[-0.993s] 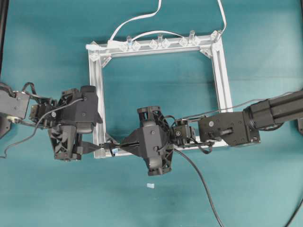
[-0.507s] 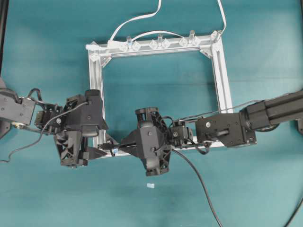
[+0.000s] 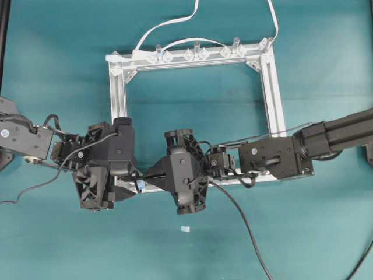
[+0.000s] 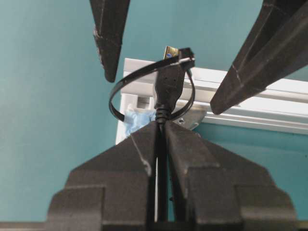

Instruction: Insert the wire through the string loop located on the left side.

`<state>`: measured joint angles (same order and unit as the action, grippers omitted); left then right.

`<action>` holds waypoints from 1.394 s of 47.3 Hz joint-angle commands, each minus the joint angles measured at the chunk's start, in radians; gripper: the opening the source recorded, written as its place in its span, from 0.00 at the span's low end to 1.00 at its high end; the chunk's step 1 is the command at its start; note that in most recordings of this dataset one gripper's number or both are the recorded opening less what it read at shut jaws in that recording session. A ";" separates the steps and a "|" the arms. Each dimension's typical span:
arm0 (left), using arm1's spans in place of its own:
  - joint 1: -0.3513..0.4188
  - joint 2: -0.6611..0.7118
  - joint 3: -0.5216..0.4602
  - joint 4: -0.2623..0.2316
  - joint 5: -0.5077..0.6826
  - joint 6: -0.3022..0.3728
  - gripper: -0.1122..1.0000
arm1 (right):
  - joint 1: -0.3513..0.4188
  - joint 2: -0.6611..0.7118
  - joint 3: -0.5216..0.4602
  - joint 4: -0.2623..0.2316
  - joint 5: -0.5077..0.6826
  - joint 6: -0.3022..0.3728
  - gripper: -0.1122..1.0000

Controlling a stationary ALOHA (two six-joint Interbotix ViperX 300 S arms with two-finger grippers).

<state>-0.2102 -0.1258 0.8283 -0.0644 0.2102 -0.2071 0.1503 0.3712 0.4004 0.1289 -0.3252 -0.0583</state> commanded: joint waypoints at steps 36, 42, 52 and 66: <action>-0.006 -0.008 0.046 0.003 -0.009 -0.006 0.28 | 0.003 -0.021 -0.038 -0.005 0.006 0.002 0.17; -0.006 -0.008 0.049 0.003 -0.017 -0.006 0.28 | 0.003 -0.021 -0.040 -0.005 -0.002 0.002 0.17; -0.006 -0.009 0.048 0.002 -0.023 -0.006 0.28 | 0.003 -0.021 -0.040 -0.005 -0.012 0.002 0.17; -0.006 -0.009 0.046 0.005 -0.028 0.005 0.28 | 0.003 -0.021 -0.035 -0.005 -0.008 0.003 0.17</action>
<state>-0.2163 -0.1258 0.8866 -0.0629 0.1979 -0.2056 0.1503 0.3712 0.3896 0.1273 -0.3221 -0.0568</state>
